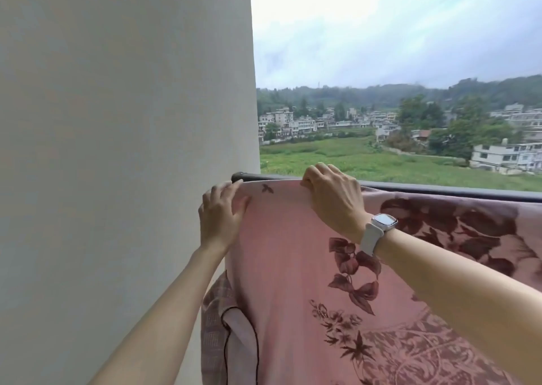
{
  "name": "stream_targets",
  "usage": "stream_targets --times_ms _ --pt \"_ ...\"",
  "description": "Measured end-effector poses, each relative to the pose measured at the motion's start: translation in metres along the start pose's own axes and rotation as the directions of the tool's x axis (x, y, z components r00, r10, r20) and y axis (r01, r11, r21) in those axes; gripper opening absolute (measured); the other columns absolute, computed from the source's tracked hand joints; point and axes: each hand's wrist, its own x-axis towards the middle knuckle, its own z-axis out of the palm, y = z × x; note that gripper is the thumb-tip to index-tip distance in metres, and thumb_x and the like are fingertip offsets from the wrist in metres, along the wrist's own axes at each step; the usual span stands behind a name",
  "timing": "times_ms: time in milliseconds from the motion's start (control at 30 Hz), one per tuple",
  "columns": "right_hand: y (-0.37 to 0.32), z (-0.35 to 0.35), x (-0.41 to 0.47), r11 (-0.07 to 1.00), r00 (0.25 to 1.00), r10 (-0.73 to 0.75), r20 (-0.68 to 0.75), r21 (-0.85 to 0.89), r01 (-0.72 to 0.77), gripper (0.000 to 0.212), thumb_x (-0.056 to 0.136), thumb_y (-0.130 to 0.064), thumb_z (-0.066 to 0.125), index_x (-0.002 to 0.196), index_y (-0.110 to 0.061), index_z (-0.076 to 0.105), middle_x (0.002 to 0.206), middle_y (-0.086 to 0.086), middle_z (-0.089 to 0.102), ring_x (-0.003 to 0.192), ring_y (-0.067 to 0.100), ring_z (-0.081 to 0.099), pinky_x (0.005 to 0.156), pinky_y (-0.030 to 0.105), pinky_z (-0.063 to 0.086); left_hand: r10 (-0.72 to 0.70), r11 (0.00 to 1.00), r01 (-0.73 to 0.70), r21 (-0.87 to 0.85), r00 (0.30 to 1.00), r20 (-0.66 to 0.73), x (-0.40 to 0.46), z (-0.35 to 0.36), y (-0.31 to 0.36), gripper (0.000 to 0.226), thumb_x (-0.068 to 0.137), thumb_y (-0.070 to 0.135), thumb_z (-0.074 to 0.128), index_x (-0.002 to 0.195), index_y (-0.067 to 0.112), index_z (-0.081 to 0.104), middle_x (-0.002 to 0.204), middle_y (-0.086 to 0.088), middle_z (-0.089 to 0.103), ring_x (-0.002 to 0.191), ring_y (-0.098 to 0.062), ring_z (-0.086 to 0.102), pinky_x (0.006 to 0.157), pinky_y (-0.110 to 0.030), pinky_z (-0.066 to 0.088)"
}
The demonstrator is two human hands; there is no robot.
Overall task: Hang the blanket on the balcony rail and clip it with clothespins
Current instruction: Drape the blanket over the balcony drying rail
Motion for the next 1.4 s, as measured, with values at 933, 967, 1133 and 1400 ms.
stream_targets --times_ms 933,967,1133,1400 --pt "0.274 -0.28 -0.157 0.675 0.716 0.576 -0.394 -0.264 -0.688 0.011 0.088 -0.001 0.045 0.084 -0.001 0.056 0.083 0.023 0.065 0.067 0.034 0.057 0.057 0.031 0.035 0.544 0.728 -0.351 -0.589 0.818 0.186 -0.1 0.111 0.426 0.019 0.089 0.022 0.053 0.092 0.011 0.068 0.092 -0.013 0.071 0.085 -0.031 0.064 0.07 -0.037 0.051" --pt "0.278 -0.285 -0.162 0.632 0.686 0.62 -0.382 -0.276 -0.725 0.012 0.088 -0.004 0.047 0.085 -0.001 0.058 0.087 0.024 0.065 0.074 0.037 0.06 0.06 0.032 0.036 0.577 0.72 -0.366 -0.59 0.788 0.216 -0.105 0.112 0.437 0.019 0.089 0.021 0.052 0.092 0.009 0.067 0.093 -0.014 0.07 0.086 -0.032 0.063 0.071 -0.039 0.051" --pt "0.255 -0.28 -0.155 0.74 0.802 0.535 -0.265 -0.312 -0.596 0.033 0.084 0.003 0.045 0.111 -0.009 0.061 0.113 0.014 0.064 0.103 0.031 0.056 0.093 0.044 0.042 0.623 0.715 -0.46 -0.527 0.761 0.181 -0.101 0.112 0.42 0.02 0.088 0.022 0.054 0.1 0.01 0.065 0.101 -0.009 0.067 0.092 -0.029 0.061 0.082 -0.038 0.047" --pt "0.167 -0.202 -0.122 0.91 0.962 0.27 0.023 -0.332 -0.248 0.033 0.082 -0.017 0.046 0.111 -0.009 0.061 0.118 0.009 0.062 0.116 0.025 0.051 0.115 0.046 0.011 0.468 0.839 -0.413 -0.355 0.88 0.081 -0.072 0.083 0.283 0.024 0.089 0.028 0.052 0.107 0.015 0.063 0.114 -0.003 0.065 0.107 -0.02 0.056 0.108 -0.041 0.019"
